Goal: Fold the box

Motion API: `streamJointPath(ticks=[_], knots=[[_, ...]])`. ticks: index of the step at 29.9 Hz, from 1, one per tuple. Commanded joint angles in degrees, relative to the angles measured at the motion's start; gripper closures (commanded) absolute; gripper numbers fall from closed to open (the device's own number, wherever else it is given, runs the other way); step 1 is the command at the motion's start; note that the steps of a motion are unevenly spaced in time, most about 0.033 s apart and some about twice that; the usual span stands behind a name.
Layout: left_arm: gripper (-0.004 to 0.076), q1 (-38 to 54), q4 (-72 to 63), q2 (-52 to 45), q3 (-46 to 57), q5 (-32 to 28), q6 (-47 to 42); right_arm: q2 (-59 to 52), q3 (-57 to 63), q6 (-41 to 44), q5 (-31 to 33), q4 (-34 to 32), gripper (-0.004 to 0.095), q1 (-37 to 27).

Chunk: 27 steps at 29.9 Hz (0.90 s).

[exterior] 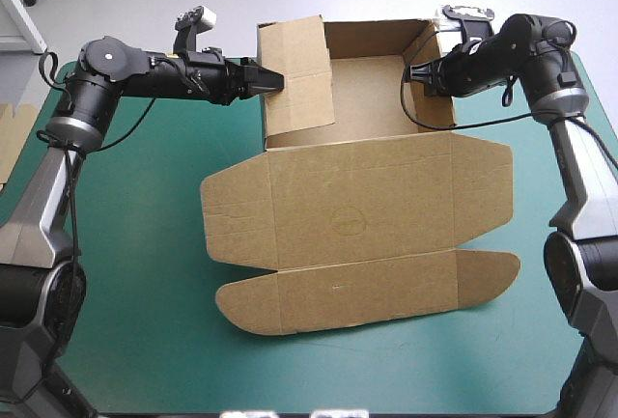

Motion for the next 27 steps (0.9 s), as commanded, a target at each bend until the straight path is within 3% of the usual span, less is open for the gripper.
streamJointPath(ticks=[1, 15, 20, 27], knots=[[0.0279, -0.39, 1.09, -2.66, -2.03, -1.28, -2.91, -3.27, -1.72, 2.03, -2.70, 4.98, 0.0905, 1.03], [0.0302, -0.99, 12.79, -2.56, -4.34, -2.22, -12.83, -3.27, -1.83, 4.34, -1.57, 5.56, 0.0904, 1.59], [0.0302, -3.87, 22.83, -2.29, -6.89, -1.71, -17.37, -3.27, -1.83, 4.98, -2.32, 5.01, 0.0904, 3.71], [0.0311, -4.94, 29.28, -0.07, -11.17, 2.46, -21.45, -3.27, -1.83, 7.11, -2.55, -2.17, 0.0904, 7.66]])
